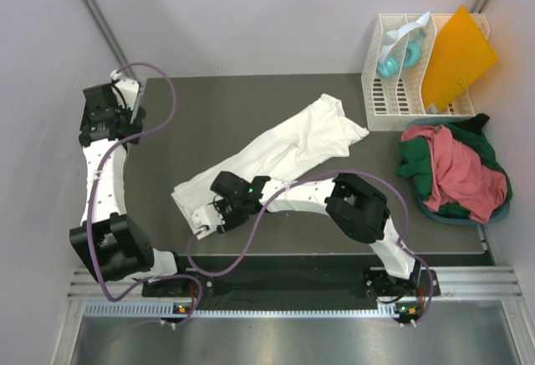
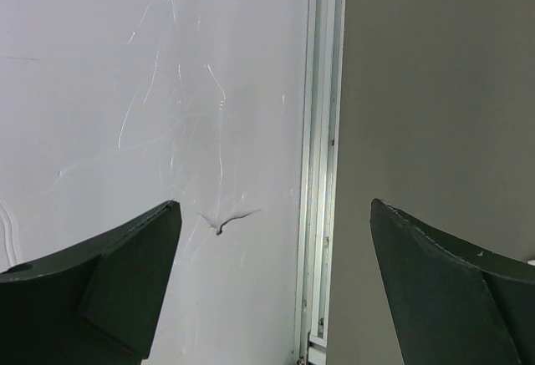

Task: Fold and stack the t-shirts
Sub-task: Rotate the tshirt 80 degrees

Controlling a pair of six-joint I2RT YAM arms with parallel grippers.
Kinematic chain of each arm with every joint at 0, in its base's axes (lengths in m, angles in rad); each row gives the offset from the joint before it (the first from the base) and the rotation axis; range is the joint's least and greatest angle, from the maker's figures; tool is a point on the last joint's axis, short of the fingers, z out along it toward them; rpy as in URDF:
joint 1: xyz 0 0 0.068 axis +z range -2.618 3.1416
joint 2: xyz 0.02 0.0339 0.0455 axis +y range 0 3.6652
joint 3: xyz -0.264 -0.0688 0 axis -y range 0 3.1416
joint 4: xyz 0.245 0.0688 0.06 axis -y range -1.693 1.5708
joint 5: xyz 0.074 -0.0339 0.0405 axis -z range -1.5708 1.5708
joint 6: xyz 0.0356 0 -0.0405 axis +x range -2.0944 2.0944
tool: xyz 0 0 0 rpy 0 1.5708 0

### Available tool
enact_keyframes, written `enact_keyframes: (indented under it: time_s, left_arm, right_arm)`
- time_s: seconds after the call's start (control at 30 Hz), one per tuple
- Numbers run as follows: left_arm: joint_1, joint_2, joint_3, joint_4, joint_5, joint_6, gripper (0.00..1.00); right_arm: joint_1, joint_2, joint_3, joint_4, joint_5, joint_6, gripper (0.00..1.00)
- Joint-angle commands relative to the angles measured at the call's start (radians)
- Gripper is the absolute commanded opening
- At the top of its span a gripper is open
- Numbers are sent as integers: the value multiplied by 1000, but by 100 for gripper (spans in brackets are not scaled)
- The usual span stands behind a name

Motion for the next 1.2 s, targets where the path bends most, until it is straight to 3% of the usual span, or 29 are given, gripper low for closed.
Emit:
enact_keyframes:
  time_s: [0.0, 0.23, 0.43, 0.63, 0.83, 1.17]
  left_arm:
    - [7, -50, 30, 10, 15, -7, 99]
    - [7, -53, 31, 7, 13, -7, 99]
    - [9, -68, 28, 7, 13, -2, 99]
    - [7, -89, 19, 7, 21, 10, 99]
    - [9, -100, 11, 26, 19, 41, 99]
    - [6, -71, 50, 7, 74, 62, 99]
  right_arm:
    - [-2, 14, -33, 17, 8, -1, 47]
    - [-15, 45, -21, 17, 14, -15, 50]
    - [-30, 89, 9, -24, -4, -30, 26]
    - [-45, 86, 7, -53, -19, -23, 20]
    - [-64, -12, -77, -148, -53, -41, 0]
    - [-107, -230, -301, -285, -130, -20, 0]
